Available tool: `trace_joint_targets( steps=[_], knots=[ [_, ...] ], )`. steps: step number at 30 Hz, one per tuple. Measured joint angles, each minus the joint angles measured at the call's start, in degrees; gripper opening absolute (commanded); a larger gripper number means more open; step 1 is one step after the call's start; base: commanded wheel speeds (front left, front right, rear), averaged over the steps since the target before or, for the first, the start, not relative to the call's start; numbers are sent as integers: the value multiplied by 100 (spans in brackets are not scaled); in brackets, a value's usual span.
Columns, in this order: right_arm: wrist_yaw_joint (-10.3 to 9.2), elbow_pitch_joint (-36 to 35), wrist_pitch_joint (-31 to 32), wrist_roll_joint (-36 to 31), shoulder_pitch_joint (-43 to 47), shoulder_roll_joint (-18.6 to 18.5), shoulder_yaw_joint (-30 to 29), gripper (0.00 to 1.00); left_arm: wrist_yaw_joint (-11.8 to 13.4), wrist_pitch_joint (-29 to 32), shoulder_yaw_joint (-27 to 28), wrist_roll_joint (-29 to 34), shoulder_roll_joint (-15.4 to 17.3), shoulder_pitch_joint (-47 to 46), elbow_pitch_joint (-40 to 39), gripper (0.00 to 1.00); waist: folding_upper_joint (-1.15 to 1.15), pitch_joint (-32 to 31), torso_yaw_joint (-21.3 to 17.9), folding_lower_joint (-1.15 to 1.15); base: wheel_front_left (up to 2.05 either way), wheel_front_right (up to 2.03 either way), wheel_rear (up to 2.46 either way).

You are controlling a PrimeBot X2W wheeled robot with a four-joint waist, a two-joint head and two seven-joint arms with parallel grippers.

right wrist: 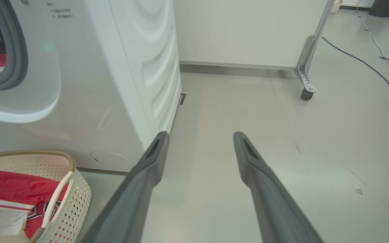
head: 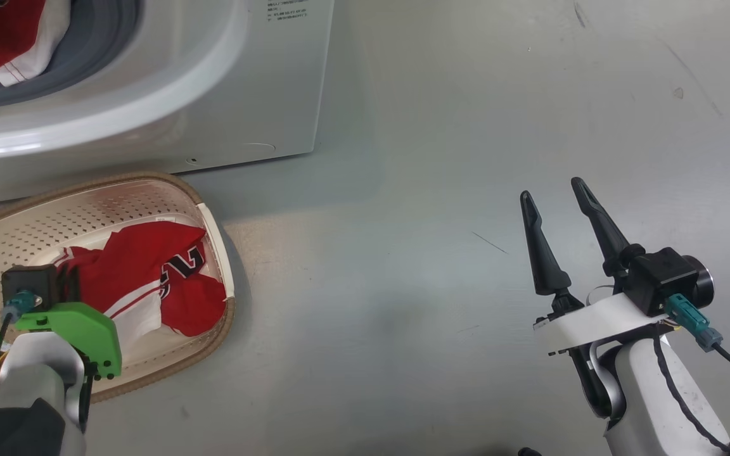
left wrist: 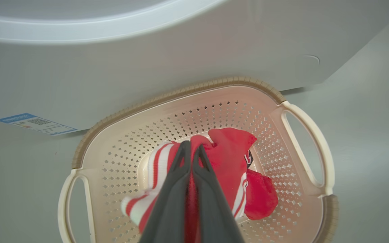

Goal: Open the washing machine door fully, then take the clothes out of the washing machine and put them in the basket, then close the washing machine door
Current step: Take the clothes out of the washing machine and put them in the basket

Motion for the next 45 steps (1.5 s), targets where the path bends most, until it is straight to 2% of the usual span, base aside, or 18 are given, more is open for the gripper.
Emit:
trace_joint_targets(
  steps=[13,14,15,16,17,36,45],
  knots=[
    [-4,-21,0,-47,-70,5,-10,100,126,-182,197,-171,-29,-236,725,0,0,149,90,0,0,0,0],
    [-4,-21,0,-47,-71,5,-13,100,126,-196,197,-171,-35,-260,769,12,0,153,94,0,0,0,0],
    [-4,-19,0,-49,-73,7,-13,100,124,-196,198,-177,-41,-291,827,45,0,156,98,0,0,0,0],
    [-4,-15,0,-63,-74,5,-15,100,120,-196,197,-187,-47,-320,884,84,0,158,102,0,0,0,0],
    [-4,-11,0,-92,-76,5,-16,100,120,-196,196,-196,-54,-342,933,100,0,157,106,0,0,0,0],
    [-3,153,0,-99,-124,10,-130,100,79,-854,63,-212,-158,-549,1496,100,0,-189,239,0,0,0,0],
    [0,267,0,-81,-122,13,-226,100,-142,-1105,-146,-142,-233,-549,1462,100,0,-661,366,0,0,0,0]
  ],
)
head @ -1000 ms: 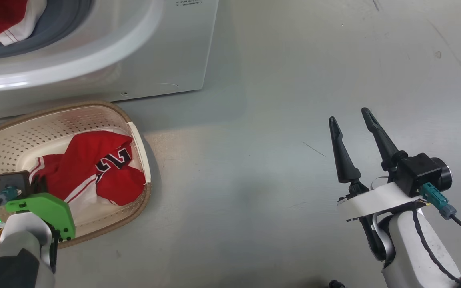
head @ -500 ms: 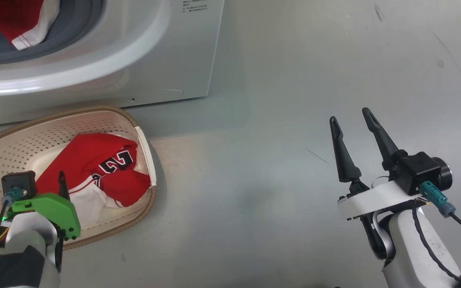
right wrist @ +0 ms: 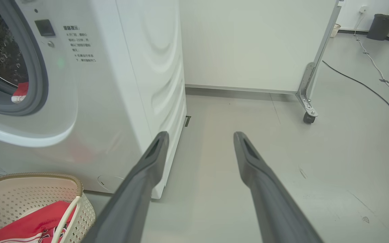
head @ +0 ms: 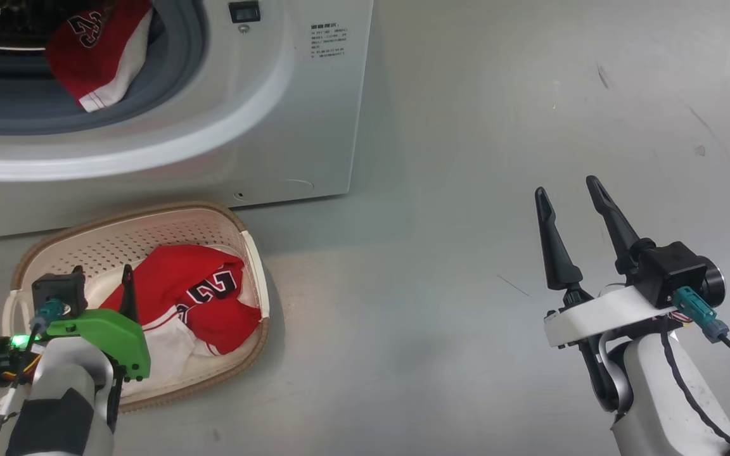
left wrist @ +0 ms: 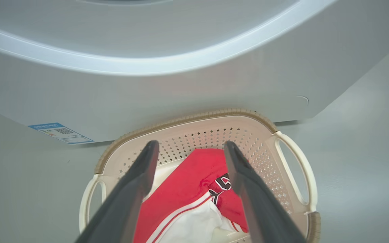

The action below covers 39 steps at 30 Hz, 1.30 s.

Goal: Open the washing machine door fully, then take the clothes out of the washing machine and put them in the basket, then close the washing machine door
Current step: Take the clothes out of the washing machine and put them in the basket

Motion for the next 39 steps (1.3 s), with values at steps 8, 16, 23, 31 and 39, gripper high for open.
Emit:
trace_joint_targets(
  steps=[8,16,23,31,39],
  knots=[
    [0,131,0,4,155,2,-145,100,-77,-66,-253,225,-97,4,-448,100,0,-545,171,0,0,0,0],
    [1,193,0,48,399,3,-247,100,-142,-66,-260,214,-164,124,-1473,100,0,-1106,382,0,0,0,0],
    [8,222,0,49,681,8,-278,100,-186,-66,-256,101,-291,791,-2261,100,0,-1614,555,0,0,0,0],
    [10,185,0,49,849,11,-278,100,-194,-66,-218,19,-303,1337,-2869,100,0,-1987,661,0,0,0,0],
    [18,143,0,56,1034,14,-279,100,-193,-66,-216,-21,-314,1827,-3310,100,0,-2154,700,0,0,0,0]
  ],
)
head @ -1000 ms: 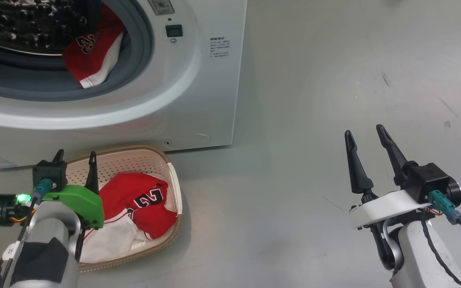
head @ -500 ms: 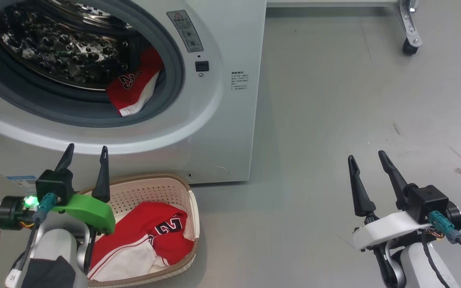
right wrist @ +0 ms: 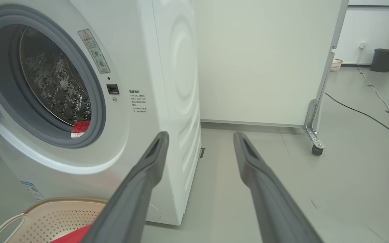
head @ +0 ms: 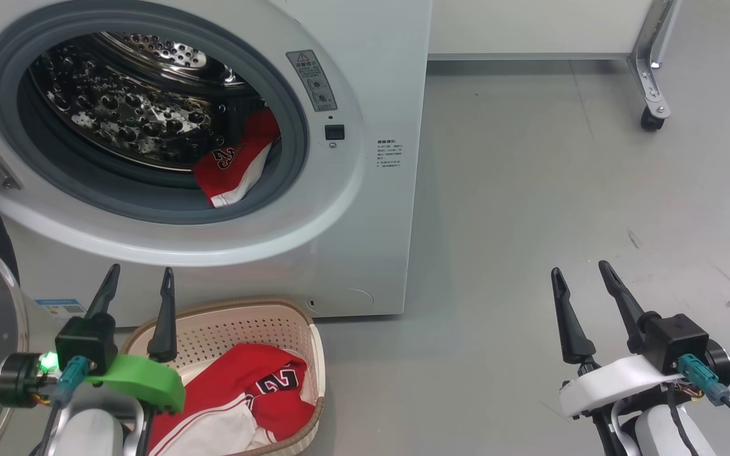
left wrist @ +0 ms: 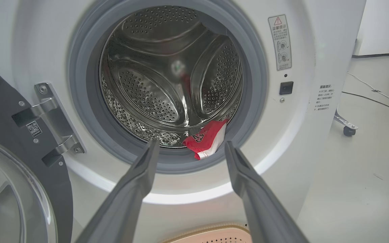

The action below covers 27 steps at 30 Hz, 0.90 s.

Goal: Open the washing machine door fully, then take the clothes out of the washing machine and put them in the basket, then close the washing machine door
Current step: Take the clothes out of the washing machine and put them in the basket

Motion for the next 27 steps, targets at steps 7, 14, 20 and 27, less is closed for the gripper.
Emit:
trace_joint_targets(
  steps=[7,14,20,27],
  knots=[
    [2,-42,0,0,77,2,2,100,8,0,-45,2,-3,247,-250,100,0,-24,-12,0,0,0,0],
    [41,-81,0,0,97,7,1,100,56,0,-89,1,-9,467,-443,100,0,-7,-30,0,0,0,0],
    [41,-104,0,0,97,8,1,100,60,0,-129,0,-15,567,-582,100,0,8,-42,0,0,0,0],
    [42,-110,0,0,103,11,1,100,110,0,-146,-8,-19,640,-697,100,0,-3,-54,0,0,0,0]
  ],
)
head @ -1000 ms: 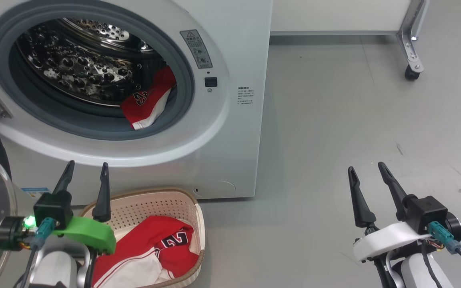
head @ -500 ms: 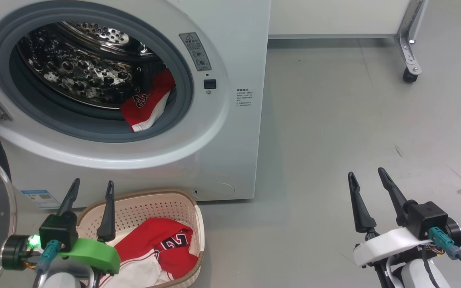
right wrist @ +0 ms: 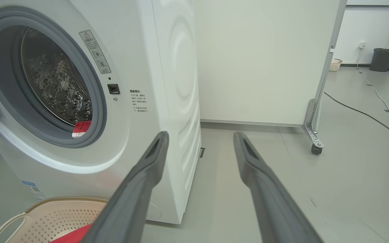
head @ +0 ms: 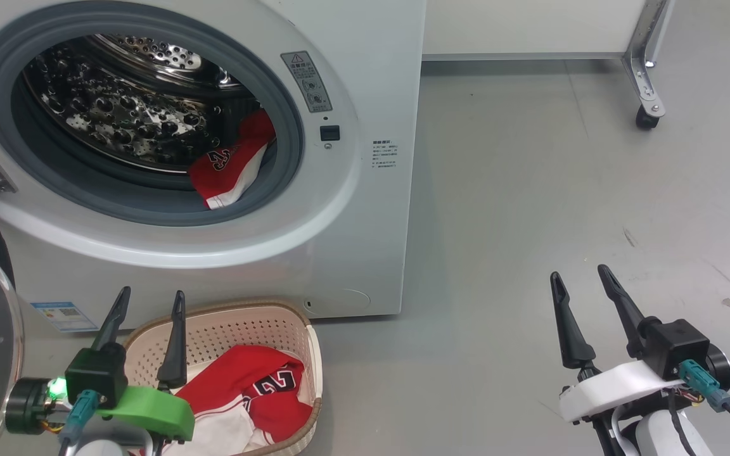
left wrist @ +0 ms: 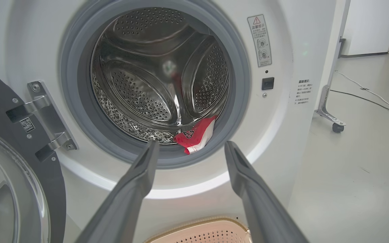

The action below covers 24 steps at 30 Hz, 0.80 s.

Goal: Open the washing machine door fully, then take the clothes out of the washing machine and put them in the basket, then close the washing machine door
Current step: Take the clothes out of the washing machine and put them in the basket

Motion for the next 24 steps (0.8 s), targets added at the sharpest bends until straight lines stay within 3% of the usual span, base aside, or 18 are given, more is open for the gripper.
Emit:
trace_joint_targets(
  steps=[24],
  knots=[
    [0,-43,0,0,13,4,0,100,96,0,-113,-46,-4,97,-197,100,0,58,-16,0,0,0,0]
  ],
)
